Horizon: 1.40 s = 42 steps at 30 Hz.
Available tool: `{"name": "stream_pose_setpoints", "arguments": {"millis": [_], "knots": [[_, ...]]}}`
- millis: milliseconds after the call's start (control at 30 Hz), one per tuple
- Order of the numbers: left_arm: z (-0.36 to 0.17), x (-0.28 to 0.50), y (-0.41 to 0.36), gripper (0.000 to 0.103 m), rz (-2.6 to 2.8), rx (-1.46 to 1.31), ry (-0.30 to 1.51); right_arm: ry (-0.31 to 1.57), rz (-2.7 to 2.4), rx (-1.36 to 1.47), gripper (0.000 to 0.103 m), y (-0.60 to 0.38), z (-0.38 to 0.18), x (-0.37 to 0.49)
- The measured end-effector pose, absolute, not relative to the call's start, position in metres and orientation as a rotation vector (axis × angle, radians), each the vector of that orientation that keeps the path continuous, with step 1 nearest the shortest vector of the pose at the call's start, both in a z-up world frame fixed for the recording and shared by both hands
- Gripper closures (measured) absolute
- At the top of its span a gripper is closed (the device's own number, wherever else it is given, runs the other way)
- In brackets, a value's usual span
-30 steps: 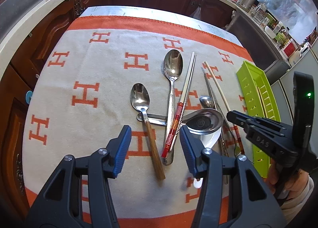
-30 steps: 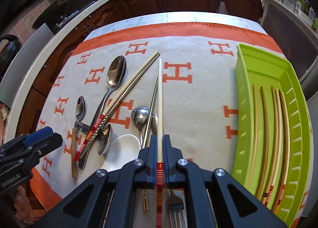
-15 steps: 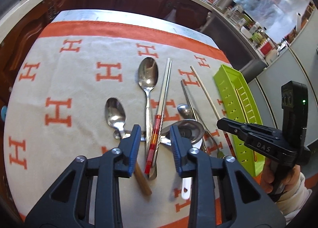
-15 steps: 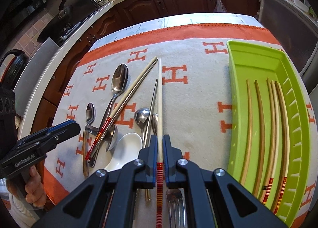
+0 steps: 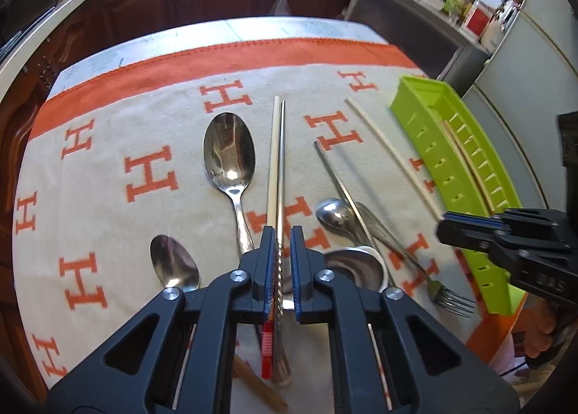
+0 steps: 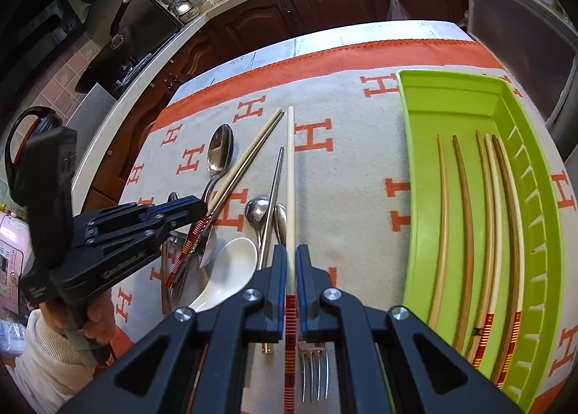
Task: Organize utensils
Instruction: 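Close the left tool on a red-banded chopstick while the right tool grasps another, then lower the left tool's chopstick into the green tray and open while the right tool does likewise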
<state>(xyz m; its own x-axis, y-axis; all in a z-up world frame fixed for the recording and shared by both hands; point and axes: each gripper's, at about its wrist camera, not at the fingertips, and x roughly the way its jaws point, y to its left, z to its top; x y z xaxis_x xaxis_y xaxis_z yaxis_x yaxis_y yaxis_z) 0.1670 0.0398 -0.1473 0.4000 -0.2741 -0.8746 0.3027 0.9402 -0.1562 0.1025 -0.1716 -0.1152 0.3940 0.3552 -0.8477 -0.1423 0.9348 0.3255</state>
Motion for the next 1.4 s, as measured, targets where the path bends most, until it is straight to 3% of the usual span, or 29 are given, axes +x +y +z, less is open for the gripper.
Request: {"name": "stream_pose_setpoints", "arguments": {"millis": [900,1400], "knots": [[-0.164,0.196,0.049,0.099,-0.308,-0.117,1.188,1.103,0.335,0.266,0.098,-0.182,-0.109,0.096],[-0.096,0.146,0.041,0.100,-0.291,-0.249,1.116,1.037,0.334,0.337,0.098,-0.203,-0.082,0.076]]}}
